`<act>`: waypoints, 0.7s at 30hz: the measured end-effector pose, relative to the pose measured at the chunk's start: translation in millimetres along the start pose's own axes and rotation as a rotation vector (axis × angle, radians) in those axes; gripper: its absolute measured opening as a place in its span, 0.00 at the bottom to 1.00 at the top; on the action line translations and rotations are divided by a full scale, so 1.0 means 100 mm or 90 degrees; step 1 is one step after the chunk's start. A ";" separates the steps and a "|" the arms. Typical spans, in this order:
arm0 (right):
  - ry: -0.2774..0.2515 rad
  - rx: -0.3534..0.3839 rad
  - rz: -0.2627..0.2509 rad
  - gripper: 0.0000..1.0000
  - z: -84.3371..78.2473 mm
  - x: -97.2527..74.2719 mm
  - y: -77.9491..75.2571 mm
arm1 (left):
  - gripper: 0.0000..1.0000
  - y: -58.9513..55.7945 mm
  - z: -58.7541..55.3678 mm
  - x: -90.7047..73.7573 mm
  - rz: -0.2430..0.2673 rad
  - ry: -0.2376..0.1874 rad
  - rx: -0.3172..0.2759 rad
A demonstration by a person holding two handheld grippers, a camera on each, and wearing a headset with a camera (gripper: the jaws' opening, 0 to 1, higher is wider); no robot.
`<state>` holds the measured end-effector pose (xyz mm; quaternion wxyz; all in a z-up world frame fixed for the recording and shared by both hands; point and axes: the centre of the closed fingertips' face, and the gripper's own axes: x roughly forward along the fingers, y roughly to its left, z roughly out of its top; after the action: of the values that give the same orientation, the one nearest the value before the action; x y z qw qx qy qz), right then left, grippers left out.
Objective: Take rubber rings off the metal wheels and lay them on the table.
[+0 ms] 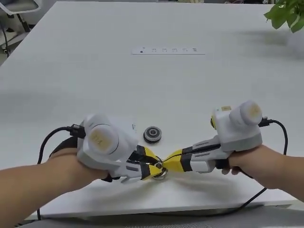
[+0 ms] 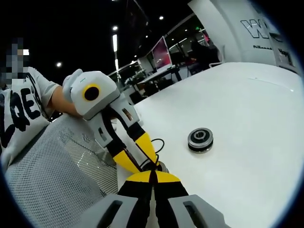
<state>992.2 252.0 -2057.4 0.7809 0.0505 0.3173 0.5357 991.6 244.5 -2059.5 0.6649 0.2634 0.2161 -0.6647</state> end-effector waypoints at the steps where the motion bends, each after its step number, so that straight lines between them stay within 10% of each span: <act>1: 0.000 0.000 0.000 0.00 0.00 0.00 -0.01 | 0.07 0.00 0.00 0.00 0.001 -0.001 0.000; 21: -0.002 -0.008 0.002 0.00 0.02 -0.05 0.02 | 0.17 -0.05 0.01 -0.09 -0.023 0.007 -0.001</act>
<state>990.5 249.0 -2053.2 0.7809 0.0468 0.3129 0.5387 986.1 251.2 -2053.0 0.6521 0.2624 0.2248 -0.6748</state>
